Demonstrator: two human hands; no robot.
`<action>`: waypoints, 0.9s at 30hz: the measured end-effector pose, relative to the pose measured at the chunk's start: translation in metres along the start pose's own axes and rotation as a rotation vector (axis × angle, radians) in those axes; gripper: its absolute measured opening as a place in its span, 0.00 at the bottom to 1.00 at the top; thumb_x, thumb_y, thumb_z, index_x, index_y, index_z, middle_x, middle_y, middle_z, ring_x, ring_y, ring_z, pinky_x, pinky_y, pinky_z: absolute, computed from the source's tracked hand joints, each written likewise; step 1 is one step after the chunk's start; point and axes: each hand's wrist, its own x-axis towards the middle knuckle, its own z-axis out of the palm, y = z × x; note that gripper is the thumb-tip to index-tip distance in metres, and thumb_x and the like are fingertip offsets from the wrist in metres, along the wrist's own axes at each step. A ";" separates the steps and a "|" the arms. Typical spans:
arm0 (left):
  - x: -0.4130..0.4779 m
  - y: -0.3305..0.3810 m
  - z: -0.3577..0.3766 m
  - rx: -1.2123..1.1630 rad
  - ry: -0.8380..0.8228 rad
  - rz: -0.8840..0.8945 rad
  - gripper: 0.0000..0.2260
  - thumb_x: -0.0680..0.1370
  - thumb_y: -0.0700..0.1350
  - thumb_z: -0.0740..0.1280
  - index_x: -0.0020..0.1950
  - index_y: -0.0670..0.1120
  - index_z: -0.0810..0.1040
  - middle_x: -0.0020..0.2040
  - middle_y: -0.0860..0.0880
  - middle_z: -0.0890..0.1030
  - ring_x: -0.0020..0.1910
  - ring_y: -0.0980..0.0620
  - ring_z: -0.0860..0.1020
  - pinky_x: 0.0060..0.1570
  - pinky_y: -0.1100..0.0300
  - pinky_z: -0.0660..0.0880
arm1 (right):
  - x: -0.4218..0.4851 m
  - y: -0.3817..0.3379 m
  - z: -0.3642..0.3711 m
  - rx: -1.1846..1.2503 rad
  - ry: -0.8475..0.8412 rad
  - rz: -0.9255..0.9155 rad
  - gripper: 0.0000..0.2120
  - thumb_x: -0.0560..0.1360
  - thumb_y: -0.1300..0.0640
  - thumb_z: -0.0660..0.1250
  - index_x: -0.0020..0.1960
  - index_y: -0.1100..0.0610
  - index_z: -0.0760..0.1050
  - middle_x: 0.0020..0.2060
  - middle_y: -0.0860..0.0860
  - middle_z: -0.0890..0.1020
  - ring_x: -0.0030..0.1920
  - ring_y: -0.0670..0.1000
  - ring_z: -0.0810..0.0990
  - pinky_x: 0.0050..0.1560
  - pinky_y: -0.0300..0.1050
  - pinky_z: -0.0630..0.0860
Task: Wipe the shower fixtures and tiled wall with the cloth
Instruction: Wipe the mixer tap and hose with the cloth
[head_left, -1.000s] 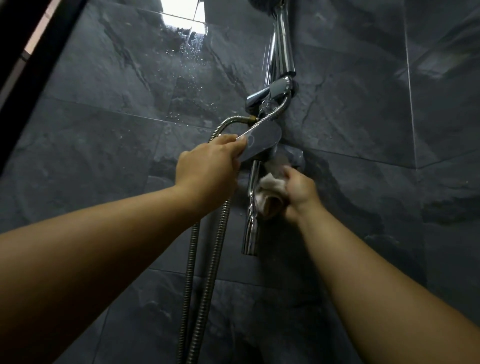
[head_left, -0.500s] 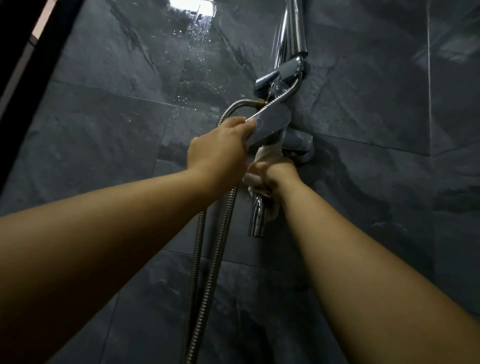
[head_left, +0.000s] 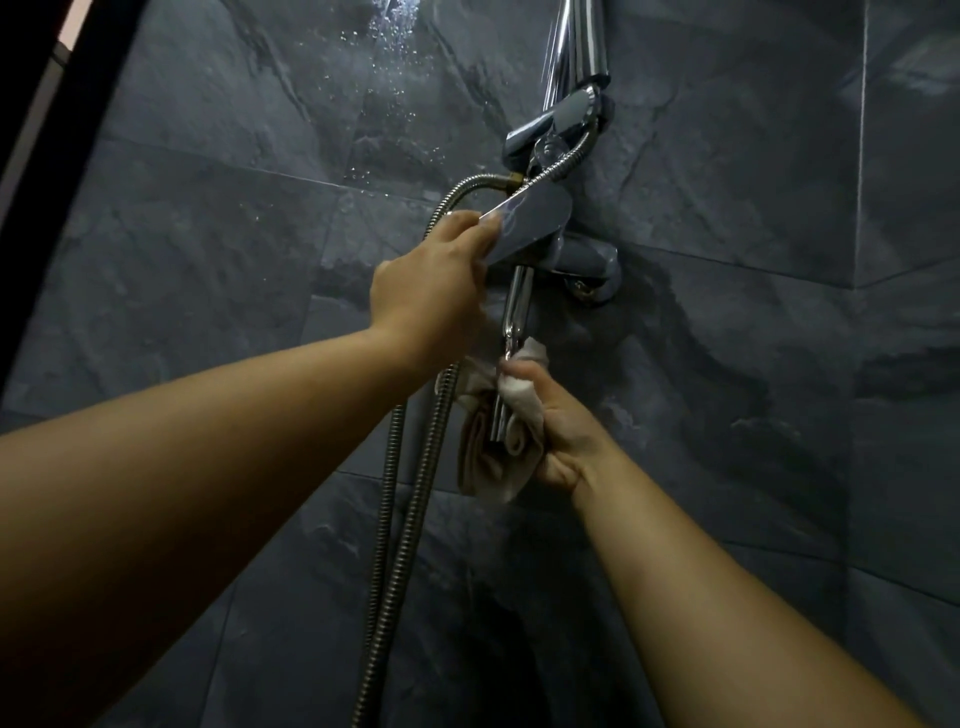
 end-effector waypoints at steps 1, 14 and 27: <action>0.000 -0.001 0.000 0.000 0.006 0.003 0.22 0.80 0.41 0.57 0.74 0.52 0.62 0.72 0.52 0.64 0.63 0.45 0.71 0.55 0.44 0.72 | 0.001 0.006 -0.002 0.046 -0.060 -0.008 0.20 0.64 0.56 0.76 0.53 0.61 0.77 0.45 0.57 0.82 0.47 0.54 0.81 0.57 0.51 0.75; 0.002 -0.006 0.004 0.033 0.047 0.025 0.20 0.81 0.44 0.54 0.73 0.53 0.62 0.72 0.54 0.64 0.60 0.46 0.74 0.53 0.48 0.72 | -0.017 0.018 0.001 0.168 0.422 -0.037 0.20 0.77 0.46 0.61 0.56 0.62 0.74 0.50 0.62 0.81 0.48 0.59 0.80 0.50 0.56 0.77; 0.000 -0.011 0.013 0.042 0.087 0.059 0.20 0.82 0.46 0.53 0.74 0.53 0.60 0.74 0.53 0.62 0.60 0.46 0.75 0.50 0.51 0.71 | -0.041 -0.061 -0.015 -0.485 0.884 -0.365 0.35 0.66 0.35 0.69 0.60 0.60 0.70 0.50 0.57 0.80 0.45 0.56 0.80 0.45 0.49 0.77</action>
